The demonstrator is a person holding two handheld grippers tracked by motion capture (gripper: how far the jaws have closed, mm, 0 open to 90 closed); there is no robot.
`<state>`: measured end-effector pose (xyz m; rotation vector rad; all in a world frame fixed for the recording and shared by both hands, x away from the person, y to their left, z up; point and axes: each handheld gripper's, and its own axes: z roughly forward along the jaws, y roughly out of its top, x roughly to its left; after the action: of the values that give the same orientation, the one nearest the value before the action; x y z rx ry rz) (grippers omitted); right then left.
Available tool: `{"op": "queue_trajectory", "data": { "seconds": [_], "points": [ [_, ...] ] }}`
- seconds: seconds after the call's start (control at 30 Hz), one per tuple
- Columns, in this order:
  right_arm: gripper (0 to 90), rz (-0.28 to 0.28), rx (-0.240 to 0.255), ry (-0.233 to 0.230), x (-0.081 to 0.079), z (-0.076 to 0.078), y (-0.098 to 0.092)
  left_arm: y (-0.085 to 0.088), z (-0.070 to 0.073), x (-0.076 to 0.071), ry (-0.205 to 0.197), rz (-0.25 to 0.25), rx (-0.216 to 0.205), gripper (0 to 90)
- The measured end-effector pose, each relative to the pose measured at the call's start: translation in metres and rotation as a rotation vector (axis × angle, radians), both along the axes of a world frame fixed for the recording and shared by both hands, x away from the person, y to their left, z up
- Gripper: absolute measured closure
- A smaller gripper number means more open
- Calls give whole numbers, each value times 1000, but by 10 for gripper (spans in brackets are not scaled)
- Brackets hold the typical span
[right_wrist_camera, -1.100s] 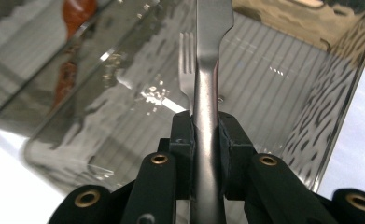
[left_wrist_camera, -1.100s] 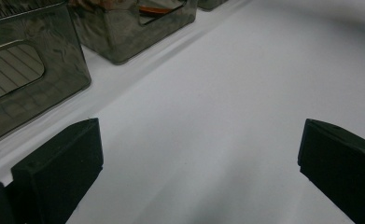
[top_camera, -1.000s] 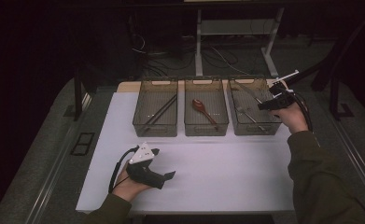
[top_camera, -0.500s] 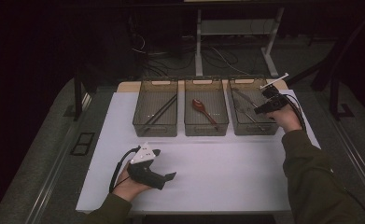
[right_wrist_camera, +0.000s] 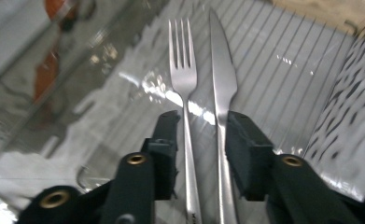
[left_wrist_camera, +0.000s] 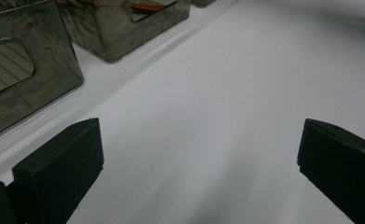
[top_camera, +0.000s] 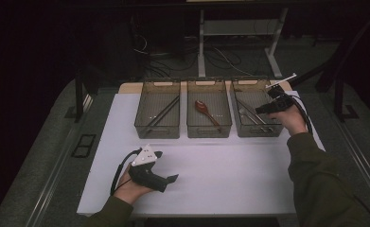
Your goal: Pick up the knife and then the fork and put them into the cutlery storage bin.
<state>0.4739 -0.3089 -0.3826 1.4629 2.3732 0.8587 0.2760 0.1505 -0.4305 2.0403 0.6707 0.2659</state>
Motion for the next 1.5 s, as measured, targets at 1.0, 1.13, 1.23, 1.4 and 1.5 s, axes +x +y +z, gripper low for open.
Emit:
{"op": "queue_trajectory", "data": {
  "seconds": [1.0, 1.13, 1.23, 1.4, 1.5],
  "points": [
    [279, 186, 225, -283, -118, 12, 4, 0, -4, 2, 13, -14, 4, 0],
    [258, 202, 234, -296, -132, 5, 8, 1, -3, 2, 9, -11, 1, 0],
    [246, 209, 239, -314, -143, 1, 10, 2, -3, 2, 10, -10, -2, 0],
    [214, 209, 257, -318, -159, -11, 13, 4, -3, 2, 11, -9, 0, 0],
    [200, 214, 251, -327, -168, -17, 16, 3, -3, 2, 11, -9, 1, 0]
  ]
}}
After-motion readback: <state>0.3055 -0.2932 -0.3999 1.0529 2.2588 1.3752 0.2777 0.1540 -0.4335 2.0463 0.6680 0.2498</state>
